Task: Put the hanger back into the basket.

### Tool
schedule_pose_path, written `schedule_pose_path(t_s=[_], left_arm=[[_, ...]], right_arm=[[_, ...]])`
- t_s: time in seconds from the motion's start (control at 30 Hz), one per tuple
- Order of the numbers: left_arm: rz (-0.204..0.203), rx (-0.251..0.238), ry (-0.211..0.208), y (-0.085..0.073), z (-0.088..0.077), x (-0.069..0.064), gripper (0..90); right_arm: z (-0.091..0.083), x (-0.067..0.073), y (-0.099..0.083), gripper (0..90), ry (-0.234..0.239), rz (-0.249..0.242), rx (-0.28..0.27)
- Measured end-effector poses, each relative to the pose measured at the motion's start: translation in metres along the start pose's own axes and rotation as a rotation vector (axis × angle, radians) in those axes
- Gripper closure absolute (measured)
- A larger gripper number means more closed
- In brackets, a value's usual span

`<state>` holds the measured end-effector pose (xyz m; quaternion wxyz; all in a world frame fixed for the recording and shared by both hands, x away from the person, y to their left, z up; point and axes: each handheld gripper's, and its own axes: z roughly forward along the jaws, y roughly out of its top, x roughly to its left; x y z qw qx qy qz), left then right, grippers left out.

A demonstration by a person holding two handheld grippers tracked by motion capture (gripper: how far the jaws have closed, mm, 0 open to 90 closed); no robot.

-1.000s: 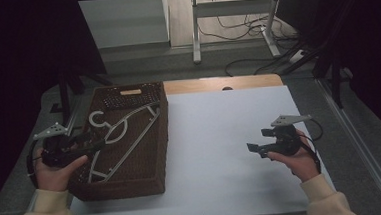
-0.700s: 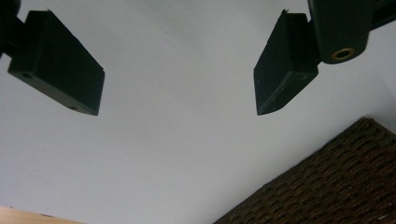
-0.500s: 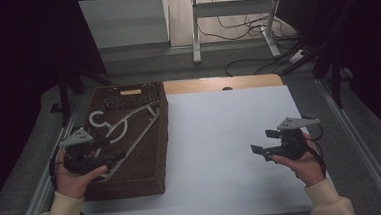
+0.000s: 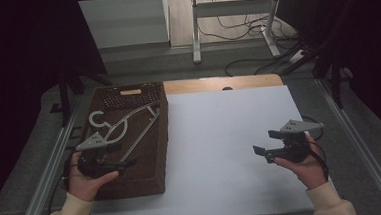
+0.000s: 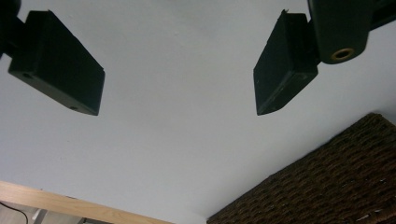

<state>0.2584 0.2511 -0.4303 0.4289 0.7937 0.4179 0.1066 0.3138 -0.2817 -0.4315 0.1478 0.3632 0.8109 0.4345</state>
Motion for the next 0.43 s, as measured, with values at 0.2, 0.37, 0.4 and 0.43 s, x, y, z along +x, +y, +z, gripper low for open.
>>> schedule_pose_path(t_s=[0.2, 0.37, 0.4, 0.43], left_arm=[[0.000, -0.003, -0.004, 0.0010, -0.0004, 0.0018, 19.0], [-0.010, -0.006, -0.008, 0.0024, 0.0024, 0.0048, 18.9], [-0.012, -0.006, -0.009, 0.0029, 0.0030, 0.0055, 18.9], [-0.012, -0.006, -0.009, 0.0029, 0.0030, 0.0055, 18.9]], right_arm=[[0.0005, 0.0018, -0.0010, 16.7, -0.005, -0.013, -0.005], [-0.0003, -0.0021, -0.0025, 16.7, -0.008, 0.004, -0.014], [-0.0005, -0.0027, -0.0021, 16.7, -0.008, 0.005, -0.018], [-0.0006, -0.0031, -0.0015, 16.7, -0.006, 0.007, -0.022]])
